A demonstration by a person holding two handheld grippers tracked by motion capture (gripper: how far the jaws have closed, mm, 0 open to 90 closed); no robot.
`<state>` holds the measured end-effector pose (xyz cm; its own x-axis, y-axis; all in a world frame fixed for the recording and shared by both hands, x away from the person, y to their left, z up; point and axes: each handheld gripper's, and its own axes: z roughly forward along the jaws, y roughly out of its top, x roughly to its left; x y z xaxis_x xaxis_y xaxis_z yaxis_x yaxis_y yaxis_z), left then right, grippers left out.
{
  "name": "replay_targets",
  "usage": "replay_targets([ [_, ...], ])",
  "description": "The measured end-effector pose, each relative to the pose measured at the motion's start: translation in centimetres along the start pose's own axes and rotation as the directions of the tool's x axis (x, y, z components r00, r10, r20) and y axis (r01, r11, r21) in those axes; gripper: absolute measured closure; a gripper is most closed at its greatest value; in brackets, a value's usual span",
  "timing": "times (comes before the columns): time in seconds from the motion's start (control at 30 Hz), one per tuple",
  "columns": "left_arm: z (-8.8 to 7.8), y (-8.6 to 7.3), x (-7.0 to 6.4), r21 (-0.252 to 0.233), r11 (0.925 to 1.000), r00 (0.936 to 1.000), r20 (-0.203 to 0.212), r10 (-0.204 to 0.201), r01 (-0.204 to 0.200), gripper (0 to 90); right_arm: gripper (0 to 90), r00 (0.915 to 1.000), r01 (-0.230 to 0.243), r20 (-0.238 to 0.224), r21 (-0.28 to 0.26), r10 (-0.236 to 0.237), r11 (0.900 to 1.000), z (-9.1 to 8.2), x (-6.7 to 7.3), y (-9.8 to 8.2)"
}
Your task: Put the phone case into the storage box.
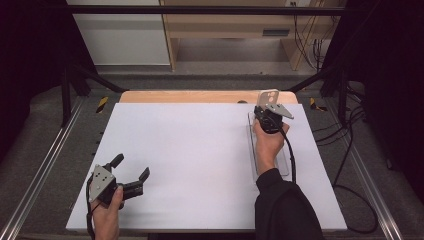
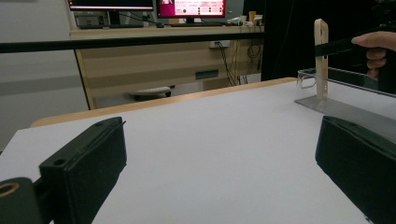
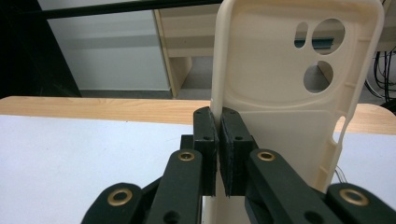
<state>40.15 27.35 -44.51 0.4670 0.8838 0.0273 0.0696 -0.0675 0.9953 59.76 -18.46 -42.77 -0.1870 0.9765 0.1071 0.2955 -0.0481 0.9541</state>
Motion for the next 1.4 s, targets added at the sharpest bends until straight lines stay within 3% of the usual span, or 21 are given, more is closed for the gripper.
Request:
replay_targets([
  [1.4, -0.11, 0.11, 0.04, -0.013, 0.9999, 1.0000, 0.003, -0.002, 0.002, 1.6, 86.6, 0.9994, 0.035, 0.004, 0.023, -0.035, 0.999, 0.90, 0.49, 0.22],
])
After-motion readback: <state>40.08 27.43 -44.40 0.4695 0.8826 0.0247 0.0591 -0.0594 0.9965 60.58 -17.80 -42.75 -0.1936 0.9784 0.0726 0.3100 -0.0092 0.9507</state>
